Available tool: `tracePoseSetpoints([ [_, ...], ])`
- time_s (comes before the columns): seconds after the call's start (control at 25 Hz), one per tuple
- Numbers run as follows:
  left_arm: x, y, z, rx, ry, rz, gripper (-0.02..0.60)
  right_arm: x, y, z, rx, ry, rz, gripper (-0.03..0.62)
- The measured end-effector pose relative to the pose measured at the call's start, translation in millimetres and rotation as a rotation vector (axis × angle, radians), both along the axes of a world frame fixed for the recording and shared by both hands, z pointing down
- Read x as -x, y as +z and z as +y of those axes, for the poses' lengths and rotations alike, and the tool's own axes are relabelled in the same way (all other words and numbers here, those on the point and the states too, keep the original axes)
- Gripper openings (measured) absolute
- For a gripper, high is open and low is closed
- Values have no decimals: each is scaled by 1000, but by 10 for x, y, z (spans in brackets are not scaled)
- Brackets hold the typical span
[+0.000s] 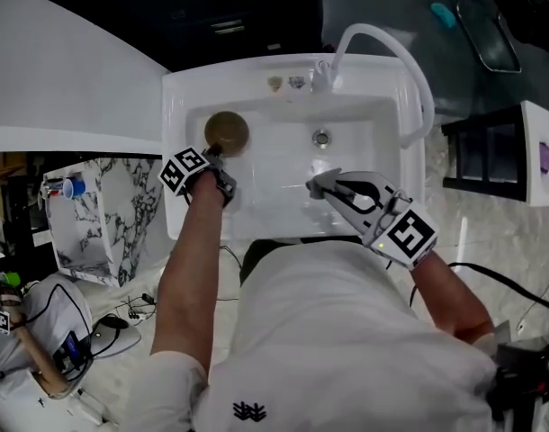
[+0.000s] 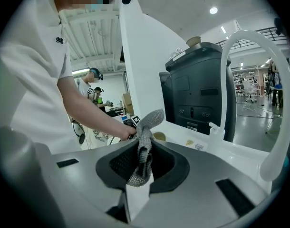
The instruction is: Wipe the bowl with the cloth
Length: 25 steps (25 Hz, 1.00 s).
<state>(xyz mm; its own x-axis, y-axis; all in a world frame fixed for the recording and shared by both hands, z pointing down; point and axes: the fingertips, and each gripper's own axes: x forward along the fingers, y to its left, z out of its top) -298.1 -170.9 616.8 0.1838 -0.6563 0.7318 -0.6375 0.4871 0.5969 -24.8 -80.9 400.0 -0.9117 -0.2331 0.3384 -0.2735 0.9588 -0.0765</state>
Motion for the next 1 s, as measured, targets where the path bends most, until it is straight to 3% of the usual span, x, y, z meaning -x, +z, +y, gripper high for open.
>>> tracePoseSetpoints([
  [0.32,-204,-397,273,-5,187,-156,18,243,-11,-9,-34,-28,9,43],
  [0.56,-660,-844,529,-26,301,-180,18,568,-4,-40,-113,-28,35,43],
  [1.0,-1284,-1187,708,-45,472,-177,18,1047,337,-213,-562,-108,391,43],
])
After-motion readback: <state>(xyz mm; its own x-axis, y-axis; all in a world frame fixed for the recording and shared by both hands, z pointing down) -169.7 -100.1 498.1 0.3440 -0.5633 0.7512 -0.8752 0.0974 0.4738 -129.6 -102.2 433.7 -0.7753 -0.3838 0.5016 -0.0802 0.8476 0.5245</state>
